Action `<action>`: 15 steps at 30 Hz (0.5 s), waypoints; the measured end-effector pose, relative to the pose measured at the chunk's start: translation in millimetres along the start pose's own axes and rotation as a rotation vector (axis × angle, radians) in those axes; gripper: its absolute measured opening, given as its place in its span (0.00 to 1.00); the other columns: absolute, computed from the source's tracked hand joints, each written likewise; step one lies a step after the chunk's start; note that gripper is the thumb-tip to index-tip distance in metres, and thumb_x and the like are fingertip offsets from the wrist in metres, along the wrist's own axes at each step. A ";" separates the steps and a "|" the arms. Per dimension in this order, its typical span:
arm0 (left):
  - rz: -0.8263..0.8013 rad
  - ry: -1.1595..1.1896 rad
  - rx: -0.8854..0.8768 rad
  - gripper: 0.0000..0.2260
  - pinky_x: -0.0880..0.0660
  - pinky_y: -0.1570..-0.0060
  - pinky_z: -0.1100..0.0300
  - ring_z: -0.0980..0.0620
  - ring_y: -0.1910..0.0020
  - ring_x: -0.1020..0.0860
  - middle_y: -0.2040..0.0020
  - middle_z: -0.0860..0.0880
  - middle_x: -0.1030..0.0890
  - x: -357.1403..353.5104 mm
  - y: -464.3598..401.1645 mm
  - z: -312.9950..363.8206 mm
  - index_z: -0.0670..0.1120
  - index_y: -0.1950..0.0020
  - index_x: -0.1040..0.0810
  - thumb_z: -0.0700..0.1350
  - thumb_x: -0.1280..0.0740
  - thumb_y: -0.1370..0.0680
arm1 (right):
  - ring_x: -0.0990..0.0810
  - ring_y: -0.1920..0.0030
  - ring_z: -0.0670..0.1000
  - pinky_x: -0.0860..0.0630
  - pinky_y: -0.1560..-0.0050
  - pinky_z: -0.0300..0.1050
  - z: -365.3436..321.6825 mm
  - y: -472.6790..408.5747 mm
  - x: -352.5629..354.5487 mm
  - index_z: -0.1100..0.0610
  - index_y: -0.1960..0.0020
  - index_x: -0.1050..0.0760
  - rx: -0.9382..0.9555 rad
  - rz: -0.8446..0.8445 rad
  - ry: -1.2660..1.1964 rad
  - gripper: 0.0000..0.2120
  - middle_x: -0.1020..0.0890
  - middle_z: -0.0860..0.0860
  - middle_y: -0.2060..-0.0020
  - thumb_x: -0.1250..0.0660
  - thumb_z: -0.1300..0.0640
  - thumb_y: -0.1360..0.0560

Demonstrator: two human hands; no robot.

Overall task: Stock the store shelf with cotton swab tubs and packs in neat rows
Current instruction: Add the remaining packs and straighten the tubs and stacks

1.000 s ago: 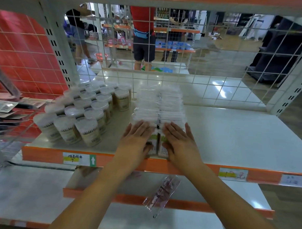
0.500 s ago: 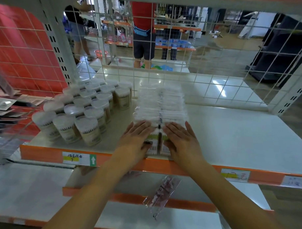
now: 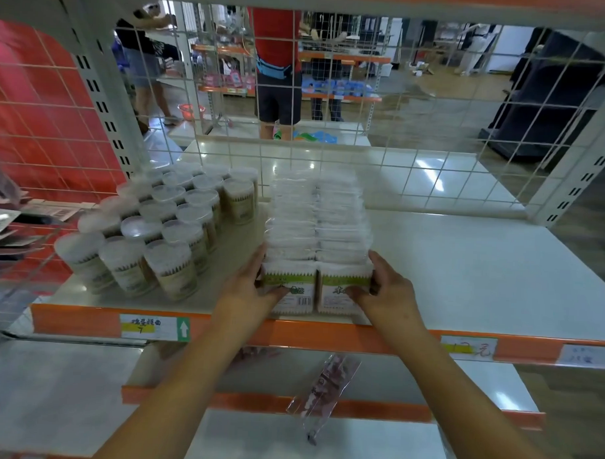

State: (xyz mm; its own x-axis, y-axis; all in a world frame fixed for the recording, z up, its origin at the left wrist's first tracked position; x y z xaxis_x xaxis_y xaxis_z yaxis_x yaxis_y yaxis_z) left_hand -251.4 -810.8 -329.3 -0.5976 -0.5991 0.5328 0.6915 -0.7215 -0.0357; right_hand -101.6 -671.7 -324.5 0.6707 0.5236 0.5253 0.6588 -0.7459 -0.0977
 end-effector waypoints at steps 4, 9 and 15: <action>-0.016 -0.071 -0.009 0.37 0.35 0.41 0.65 0.56 0.37 0.30 0.30 0.52 0.32 3.5 -1.9 0.4 0.53 0.24 0.47 0.45 0.29 0.27 | 0.23 0.51 0.46 0.31 0.60 0.21 -1.5 -1.7 -2.5 0.51 0.32 0.35 0.000 -0.047 0.040 0.28 0.21 0.48 0.48 0.30 0.62 0.28; -0.083 -0.081 -0.041 0.48 0.44 0.37 0.66 0.54 0.29 0.43 0.28 0.56 0.44 10.2 -19.4 21.5 0.50 0.24 0.57 0.43 0.25 0.31 | 0.25 0.43 0.53 0.24 0.46 0.49 0.7 -29.1 0.0 0.52 0.32 0.42 -0.102 -0.133 0.105 0.42 0.26 0.50 0.40 0.23 0.55 0.38; -0.245 -0.011 -0.029 0.54 0.34 0.36 0.59 0.49 0.32 0.34 0.32 0.48 0.32 -9.3 -41.0 12.0 0.45 0.24 0.56 0.39 0.22 0.37 | 0.26 0.40 0.56 0.24 0.43 0.54 11.6 -42.8 -18.6 0.53 0.24 0.55 -0.203 -0.289 -0.080 0.55 0.27 0.53 0.37 0.21 0.61 0.38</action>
State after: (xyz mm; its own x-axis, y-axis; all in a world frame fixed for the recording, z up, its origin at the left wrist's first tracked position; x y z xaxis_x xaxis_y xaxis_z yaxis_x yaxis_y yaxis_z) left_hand -269.2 -771.5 -322.7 -0.7412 -0.4012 0.5381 0.5145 -0.8545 0.0716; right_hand -138.3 -644.7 -339.9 0.4961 0.7497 0.4380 0.7496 -0.6244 0.2196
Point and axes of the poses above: each hand's wrist, its own y-axis away from the middle knuckle, its own x-axis out of the back of the hand, z = x × y, the point moved 9 cm from there along -y, towards the middle knuckle
